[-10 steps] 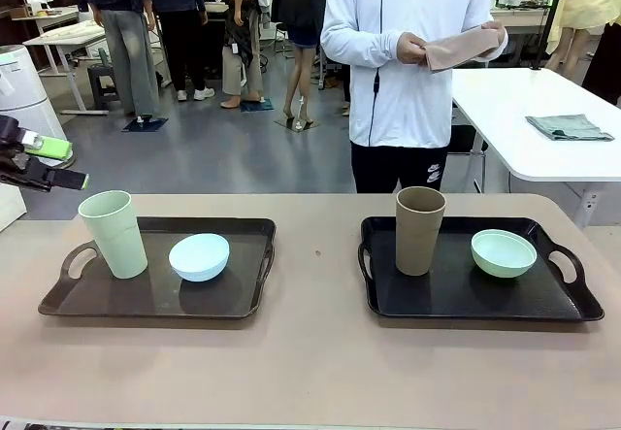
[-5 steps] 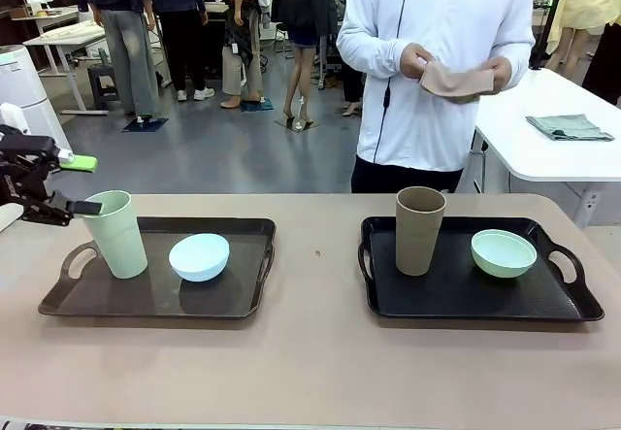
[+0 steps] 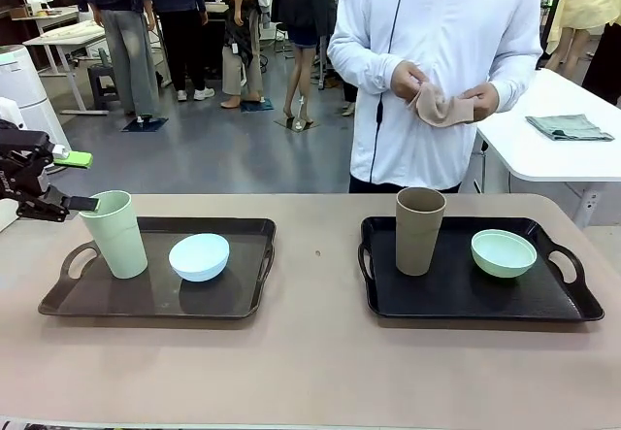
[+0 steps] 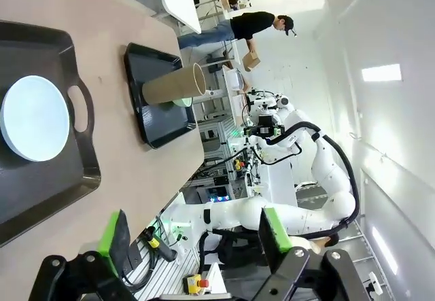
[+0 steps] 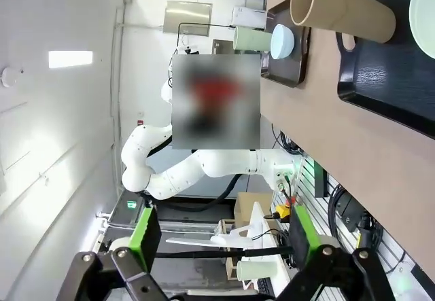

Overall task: Set up a tray with a mat and arrange the tableware.
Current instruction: Pick up the Picnic Bowl and Reusable plastic cup from the Handle tray in front of the human's position and hold them in the air.

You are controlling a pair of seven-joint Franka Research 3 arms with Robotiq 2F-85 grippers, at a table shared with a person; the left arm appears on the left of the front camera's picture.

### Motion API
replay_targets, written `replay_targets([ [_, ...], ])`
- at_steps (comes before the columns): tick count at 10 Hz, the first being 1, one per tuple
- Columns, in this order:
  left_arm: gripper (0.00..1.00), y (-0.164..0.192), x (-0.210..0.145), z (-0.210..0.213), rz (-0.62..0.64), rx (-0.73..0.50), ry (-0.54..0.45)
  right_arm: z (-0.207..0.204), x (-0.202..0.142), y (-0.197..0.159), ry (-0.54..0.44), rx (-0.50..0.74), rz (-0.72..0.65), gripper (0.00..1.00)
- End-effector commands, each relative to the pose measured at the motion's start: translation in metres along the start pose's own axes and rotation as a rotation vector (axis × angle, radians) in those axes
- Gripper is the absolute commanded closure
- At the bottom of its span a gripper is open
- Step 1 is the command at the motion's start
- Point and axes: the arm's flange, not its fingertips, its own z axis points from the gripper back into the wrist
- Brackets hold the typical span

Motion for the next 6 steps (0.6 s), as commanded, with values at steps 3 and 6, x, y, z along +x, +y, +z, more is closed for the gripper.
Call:
replay_targets([
  [3,0.00,-0.0005,-0.0001,-0.0009,-0.019,-0.017,-0.015,0.0020,-0.0012,0.0026,0.001,-0.025,-0.004,0.00],
  [6,0.00,-0.0005,-0.0001,-0.0009,-0.019,-0.017,-0.015,0.0020,-0.0012,0.0026,0.001,-0.025,-0.004,0.00],
])
